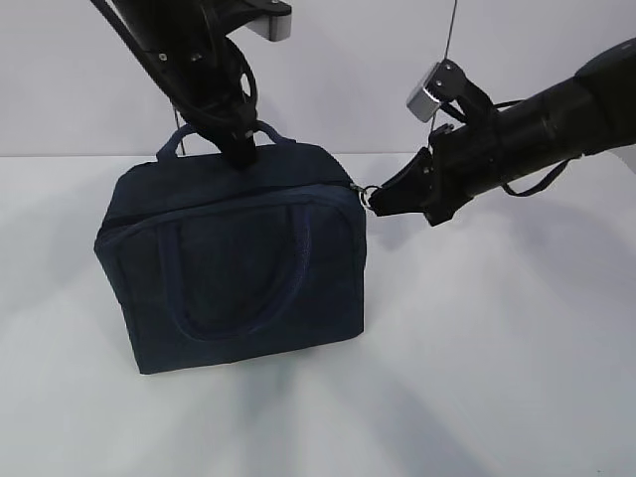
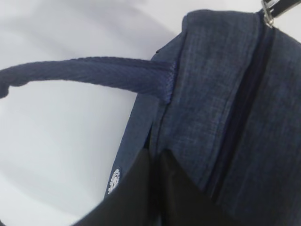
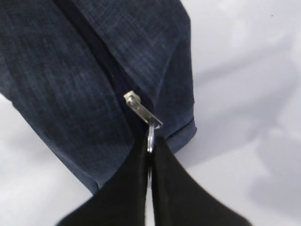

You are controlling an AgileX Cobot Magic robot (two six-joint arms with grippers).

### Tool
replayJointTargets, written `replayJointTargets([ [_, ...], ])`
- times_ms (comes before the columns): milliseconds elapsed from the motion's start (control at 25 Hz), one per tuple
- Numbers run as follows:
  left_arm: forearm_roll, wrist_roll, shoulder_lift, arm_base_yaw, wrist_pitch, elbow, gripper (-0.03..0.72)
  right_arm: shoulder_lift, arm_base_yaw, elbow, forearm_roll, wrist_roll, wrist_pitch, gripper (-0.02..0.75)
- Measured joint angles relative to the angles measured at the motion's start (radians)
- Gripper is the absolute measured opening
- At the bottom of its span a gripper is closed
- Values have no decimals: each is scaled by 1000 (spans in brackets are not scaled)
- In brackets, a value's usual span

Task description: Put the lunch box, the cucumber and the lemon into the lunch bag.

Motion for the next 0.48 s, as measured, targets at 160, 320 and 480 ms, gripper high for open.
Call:
replayJointTargets([
  [160,0,0,0,0,0,0,3,-1,0,-7,-86,57,-7,-13],
  [320,0,0,0,0,0,0,3,-1,0,-7,-155,119,-47,-13],
  [480,0,2,0,0,0,0,3,14,0,-11,-181,163,-70,-13],
])
